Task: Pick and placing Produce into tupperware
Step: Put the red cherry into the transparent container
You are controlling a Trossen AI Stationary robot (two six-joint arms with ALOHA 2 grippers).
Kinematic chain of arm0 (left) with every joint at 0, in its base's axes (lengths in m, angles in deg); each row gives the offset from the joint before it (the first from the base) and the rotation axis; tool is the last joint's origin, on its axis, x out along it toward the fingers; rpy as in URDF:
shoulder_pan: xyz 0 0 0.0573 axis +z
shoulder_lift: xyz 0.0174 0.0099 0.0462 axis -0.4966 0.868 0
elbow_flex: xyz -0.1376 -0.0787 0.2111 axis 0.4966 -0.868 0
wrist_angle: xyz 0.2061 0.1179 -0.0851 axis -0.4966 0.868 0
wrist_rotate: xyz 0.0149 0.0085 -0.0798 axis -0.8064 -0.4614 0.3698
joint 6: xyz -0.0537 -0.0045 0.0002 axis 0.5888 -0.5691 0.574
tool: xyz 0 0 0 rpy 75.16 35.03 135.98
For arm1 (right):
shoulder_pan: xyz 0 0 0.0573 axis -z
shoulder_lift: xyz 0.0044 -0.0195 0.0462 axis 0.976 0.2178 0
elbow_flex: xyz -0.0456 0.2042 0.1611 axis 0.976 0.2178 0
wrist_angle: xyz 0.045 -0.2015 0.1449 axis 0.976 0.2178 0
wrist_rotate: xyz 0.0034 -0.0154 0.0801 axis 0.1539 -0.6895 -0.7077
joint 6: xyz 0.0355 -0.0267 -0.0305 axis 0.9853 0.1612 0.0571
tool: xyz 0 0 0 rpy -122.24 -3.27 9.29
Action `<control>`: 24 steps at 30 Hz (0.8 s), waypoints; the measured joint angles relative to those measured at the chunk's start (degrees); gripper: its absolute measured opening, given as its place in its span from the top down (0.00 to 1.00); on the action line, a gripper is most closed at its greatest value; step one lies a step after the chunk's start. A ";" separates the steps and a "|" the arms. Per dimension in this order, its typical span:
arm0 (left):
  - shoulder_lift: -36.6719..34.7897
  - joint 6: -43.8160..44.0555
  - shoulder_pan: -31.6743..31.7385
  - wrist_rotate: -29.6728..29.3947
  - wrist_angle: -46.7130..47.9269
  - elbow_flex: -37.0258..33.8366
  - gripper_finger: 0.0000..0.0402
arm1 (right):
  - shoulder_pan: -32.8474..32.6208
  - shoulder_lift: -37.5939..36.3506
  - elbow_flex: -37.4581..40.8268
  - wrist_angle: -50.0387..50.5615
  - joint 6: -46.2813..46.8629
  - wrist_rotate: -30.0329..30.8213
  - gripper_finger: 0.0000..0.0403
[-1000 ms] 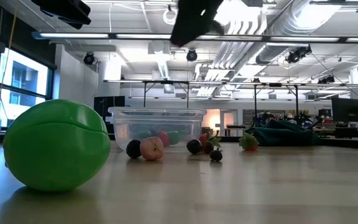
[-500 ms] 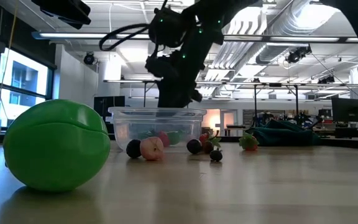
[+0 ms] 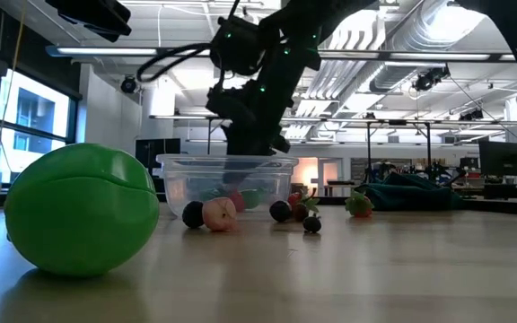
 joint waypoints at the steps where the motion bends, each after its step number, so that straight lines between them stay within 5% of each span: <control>1: 0.02 0.00 0.00 0.01 0.02 0.00 0.95 | 0.04 0.00 -0.08 -0.56 -0.07 0.44 0.80; 24: 0.00 0.00 -0.01 0.01 0.02 0.00 0.95 | 2.78 0.07 -0.08 0.60 1.97 0.12 0.80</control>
